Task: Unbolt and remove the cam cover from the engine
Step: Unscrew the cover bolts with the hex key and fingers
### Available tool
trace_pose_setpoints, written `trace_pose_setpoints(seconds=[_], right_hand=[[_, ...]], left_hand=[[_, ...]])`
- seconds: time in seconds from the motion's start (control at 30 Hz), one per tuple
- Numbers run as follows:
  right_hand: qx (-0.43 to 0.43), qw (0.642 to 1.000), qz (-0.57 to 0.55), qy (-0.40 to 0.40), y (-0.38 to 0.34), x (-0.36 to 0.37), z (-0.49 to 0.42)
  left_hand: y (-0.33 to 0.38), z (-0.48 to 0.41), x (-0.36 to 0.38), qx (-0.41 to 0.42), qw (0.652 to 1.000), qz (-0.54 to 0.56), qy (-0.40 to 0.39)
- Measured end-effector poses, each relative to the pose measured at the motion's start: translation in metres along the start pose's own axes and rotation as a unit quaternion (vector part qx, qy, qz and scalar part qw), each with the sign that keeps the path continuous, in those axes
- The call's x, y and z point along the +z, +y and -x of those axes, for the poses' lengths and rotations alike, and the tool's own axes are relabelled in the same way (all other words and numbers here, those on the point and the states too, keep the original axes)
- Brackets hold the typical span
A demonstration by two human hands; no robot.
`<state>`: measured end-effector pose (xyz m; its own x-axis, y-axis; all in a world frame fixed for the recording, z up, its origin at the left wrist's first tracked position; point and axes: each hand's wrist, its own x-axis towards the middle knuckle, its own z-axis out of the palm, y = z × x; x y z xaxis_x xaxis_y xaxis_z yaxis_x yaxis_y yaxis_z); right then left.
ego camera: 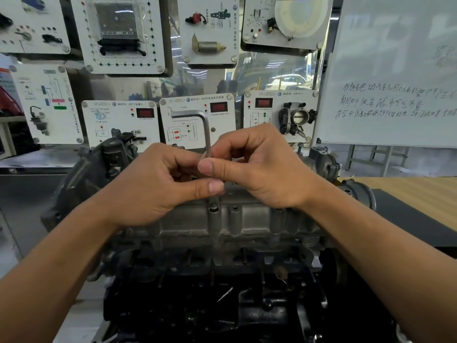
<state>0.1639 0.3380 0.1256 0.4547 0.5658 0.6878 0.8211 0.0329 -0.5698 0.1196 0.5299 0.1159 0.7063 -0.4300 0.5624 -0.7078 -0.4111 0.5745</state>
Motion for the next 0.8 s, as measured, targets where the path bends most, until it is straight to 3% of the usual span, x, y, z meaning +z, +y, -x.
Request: trace_pose_setpoints(seconds=[0.13,0.27,0.6,0.8], right_hand=[[-0.007,0.999,-0.013,-0.029,0.001,-0.001,0.000],[-0.005,0.999,-0.015,-0.036,0.003,-0.001,-0.001],[-0.031,0.994,0.058,0.082,-0.001,0.004,0.002],[-0.022,0.995,0.046,0.086,-0.002,0.004,0.003]], left_hand=[[0.002,0.000,-0.004,-0.003,0.999,-0.004,-0.040],[-0.001,0.000,-0.004,-0.014,0.999,-0.004,-0.029],[-0.002,-0.002,0.003,-0.023,0.999,-0.001,0.047],[0.000,-0.002,0.006,-0.023,0.997,-0.018,0.070]])
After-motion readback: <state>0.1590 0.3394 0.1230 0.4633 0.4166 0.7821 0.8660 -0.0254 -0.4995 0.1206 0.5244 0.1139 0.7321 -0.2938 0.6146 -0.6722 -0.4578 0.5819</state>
